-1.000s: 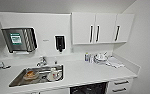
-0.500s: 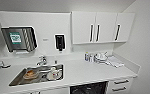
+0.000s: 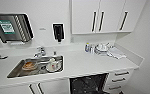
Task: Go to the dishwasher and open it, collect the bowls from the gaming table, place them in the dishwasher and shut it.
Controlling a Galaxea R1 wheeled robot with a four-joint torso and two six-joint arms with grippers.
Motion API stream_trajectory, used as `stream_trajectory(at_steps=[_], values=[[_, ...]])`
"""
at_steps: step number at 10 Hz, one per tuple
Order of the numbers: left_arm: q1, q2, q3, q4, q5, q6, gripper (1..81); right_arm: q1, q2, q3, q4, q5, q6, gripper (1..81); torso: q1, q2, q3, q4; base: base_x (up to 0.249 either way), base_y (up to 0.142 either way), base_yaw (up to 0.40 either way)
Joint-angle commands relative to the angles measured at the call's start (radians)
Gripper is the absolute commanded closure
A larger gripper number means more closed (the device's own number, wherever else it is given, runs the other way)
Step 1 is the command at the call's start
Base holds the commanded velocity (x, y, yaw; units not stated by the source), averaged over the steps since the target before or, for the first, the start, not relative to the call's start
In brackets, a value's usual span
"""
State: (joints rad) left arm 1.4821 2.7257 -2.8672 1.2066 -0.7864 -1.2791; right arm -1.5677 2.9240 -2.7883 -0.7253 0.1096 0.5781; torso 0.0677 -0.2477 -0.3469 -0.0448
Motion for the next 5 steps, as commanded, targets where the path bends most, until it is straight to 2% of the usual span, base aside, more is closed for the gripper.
stream_trajectory(at_steps=[1,2,3,5], values=[[-0.058,-0.067,-0.015,-0.012,-0.06,-0.029,81.1,0.02,-0.015,-0.002,0.003,-0.045,0.005,81.1,0.0,0.0,-0.089,0.0,0.0,0.0,0.0],[-0.084,-0.087,-0.015,-0.004,-0.118,-0.074,81.1,0.02,-0.015,-0.002,0.004,-0.045,0.005,81.1,0.0,0.0,-0.034,0.0,0.0,0.0,0.0],[-0.111,-0.093,-0.015,0.002,-0.155,-0.111,81.1,0.022,-0.015,-0.002,0.004,-0.045,0.005,81.1,0.001,0.001,-0.059,0.0,0.0,0.0,0.0],[-0.17,-0.063,-0.015,0.027,-0.207,-0.188,81.1,0.022,-0.012,-0.002,0.006,-0.045,0.005,81.1,0.001,0.001,-0.077,0.0,0.0,0.0,0.0]])
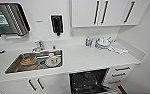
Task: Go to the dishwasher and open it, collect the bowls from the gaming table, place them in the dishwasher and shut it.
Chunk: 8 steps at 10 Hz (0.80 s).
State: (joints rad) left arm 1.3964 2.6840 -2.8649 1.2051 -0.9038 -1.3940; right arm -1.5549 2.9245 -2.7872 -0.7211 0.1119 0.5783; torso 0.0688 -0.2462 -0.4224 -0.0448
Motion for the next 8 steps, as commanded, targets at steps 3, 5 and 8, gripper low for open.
stream_trajectory(at_steps=[3,5,8], values=[[-0.171,0.025,-0.022,0.083,-0.308,-0.234,81.1,0.012,-0.011,0.0,0.0,-0.049,0.005,81.1,0.0,0.0,0.001,0.0,0.0,0.0,0.0],[-0.217,0.071,-0.129,0.083,-0.264,-0.24,81.1,0.012,-0.014,0.0,0.0,-0.049,0.005,81.1,0.001,0.0,0.001,0.0,0.0,0.0,0.0],[-0.291,0.186,-0.424,0.093,-0.308,-0.352,81.1,0.014,-0.012,0.0,0.002,-0.049,0.005,81.1,0.001,0.001,0.001,0.0,0.0,0.0,0.0]])
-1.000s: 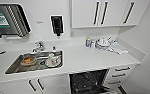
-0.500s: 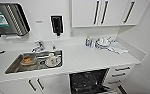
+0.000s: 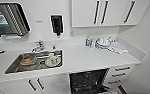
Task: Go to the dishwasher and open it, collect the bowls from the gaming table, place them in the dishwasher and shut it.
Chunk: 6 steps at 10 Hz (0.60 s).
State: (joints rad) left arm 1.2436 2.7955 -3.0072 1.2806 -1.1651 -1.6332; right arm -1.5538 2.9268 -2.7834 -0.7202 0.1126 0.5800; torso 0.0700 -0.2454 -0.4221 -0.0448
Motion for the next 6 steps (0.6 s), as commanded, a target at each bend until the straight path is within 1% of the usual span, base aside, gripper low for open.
stream_trajectory(at_steps=[1,2,3,4,5,6], values=[[-0.176,0.078,-0.303,0.069,-0.074,-0.149,81.1,0.013,-0.013,-0.004,0.001,-0.05,0.003,81.1,0.0,0.0,0.0,0.0,0.0,0.0,0.0],[-0.204,0.09,-0.305,0.103,-0.073,-0.162,81.1,0.014,-0.013,-0.004,0.001,-0.05,0.003,81.1,0.0,0.0,0.0,0.0,0.0,0.0,0.0],[-0.226,0.113,-0.309,0.121,-0.074,-0.191,81.1,0.013,-0.013,-0.004,0.001,-0.051,0.003,81.1,0.0,0.0,0.0,0.0,0.0,0.0,0.0],[-0.256,0.145,-0.309,0.124,-0.092,-0.23,81.1,0.013,-0.013,-0.004,0.001,-0.05,0.003,81.1,0.0,0.0,0.0,0.0,0.0,0.0,0.0],[-0.284,0.173,-0.309,0.128,-0.117,-0.255,81.1,0.011,-0.013,-0.004,0.002,-0.05,0.004,81.1,0.0,0.0,-0.001,0.0,0.0,0.0,0.0],[-0.321,0.208,-0.309,0.158,-0.12,-0.283,81.1,0.011,-0.015,-0.004,0.002,-0.05,0.004,81.1,0.0,0.0,-0.001,0.0,0.0,0.0,0.0]])
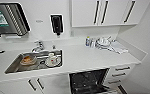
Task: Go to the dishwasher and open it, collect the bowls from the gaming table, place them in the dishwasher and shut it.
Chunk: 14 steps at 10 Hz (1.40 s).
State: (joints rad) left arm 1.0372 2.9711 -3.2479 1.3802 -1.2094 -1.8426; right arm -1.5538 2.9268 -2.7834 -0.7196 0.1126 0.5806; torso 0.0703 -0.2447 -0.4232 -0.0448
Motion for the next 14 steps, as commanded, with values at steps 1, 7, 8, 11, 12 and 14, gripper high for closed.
stream_trajectory(at_steps=[1,7,8,11,12,14], values=[[-0.153,0.077,-0.068,0.116,-0.065,-0.084,81.1,0.013,-0.015,-0.004,0.002,-0.05,0.004,81.1,0.0,0.0,0.0,0.0,0.0,0.0,0.0],[-0.363,0.114,-0.068,0.278,-0.07,-0.214,81.1,0.005,-0.019,-0.002,0.0,-0.048,0.004,81.1,0.0,0.001,0.0,0.0,0.0,0.0,0.0],[-0.409,0.125,-0.068,0.299,-0.088,-0.234,81.1,0.005,-0.019,-0.001,0.0,-0.048,0.004,81.1,0.0,0.001,-0.043,0.0,0.0,0.0,0.0],[-0.54,0.175,-0.068,0.402,-0.091,-0.325,81.1,0.004,-0.019,-0.002,0.002,-0.033,0.004,81.1,0.0,0.001,-0.13,0.0,0.0,0.0,0.0],[-0.587,0.192,-0.068,0.433,-0.082,-0.349,81.1,0.005,-0.016,-0.002,0.002,-0.028,0.004,81.1,0.0,0.001,-0.16,0.0,0.0,0.0,0.0],[-0.665,0.241,-0.068,0.492,-0.081,-0.417,81.1,0.004,-0.015,0.001,0.002,-0.027,0.004,81.1,0.001,0.002,-0.128,0.0,0.0,0.0,0.0]])
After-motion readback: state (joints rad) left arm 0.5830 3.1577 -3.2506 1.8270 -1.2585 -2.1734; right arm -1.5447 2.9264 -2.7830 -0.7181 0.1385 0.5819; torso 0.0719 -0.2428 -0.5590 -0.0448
